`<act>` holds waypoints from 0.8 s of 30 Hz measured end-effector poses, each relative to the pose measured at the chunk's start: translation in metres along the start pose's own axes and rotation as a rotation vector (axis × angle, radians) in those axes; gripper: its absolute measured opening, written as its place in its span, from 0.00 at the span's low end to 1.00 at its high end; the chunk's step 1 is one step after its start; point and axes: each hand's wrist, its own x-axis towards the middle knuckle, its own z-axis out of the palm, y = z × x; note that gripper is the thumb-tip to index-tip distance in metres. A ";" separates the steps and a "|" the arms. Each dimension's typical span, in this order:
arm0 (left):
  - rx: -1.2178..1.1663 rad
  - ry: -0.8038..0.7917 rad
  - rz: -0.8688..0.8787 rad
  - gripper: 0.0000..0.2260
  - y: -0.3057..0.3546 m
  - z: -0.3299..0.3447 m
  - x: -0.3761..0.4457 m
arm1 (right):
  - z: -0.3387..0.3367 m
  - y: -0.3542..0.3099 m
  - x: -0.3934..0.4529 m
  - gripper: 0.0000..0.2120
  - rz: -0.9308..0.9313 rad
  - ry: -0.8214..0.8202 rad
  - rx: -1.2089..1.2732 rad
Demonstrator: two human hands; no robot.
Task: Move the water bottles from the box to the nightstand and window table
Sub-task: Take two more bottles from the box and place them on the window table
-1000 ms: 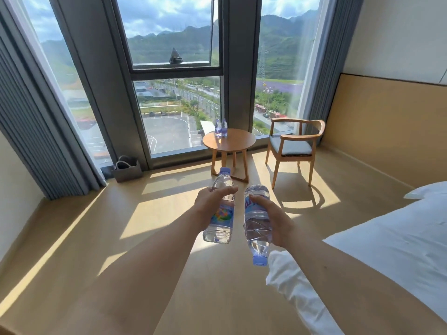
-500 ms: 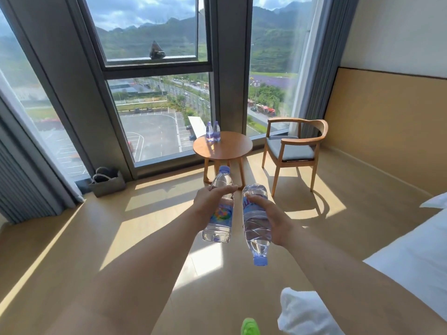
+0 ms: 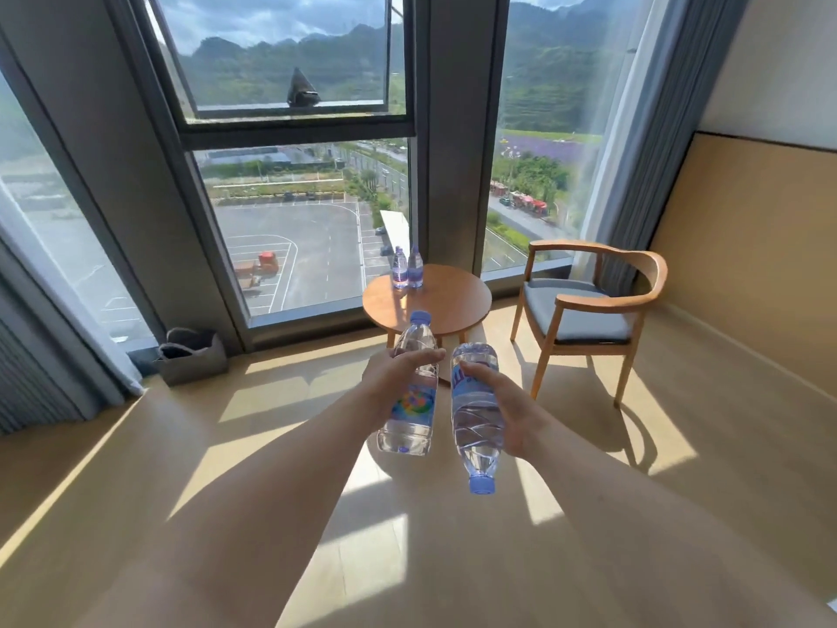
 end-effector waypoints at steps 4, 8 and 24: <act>0.012 -0.002 -0.024 0.26 0.012 0.010 0.065 | -0.019 -0.021 0.054 0.36 0.015 -0.001 0.000; 0.034 -0.009 -0.046 0.25 0.023 0.016 0.140 | -0.037 -0.045 0.115 0.34 0.036 0.020 0.039; -0.047 -0.075 -0.072 0.31 0.099 0.016 0.465 | -0.078 -0.207 0.377 0.31 0.056 0.168 0.033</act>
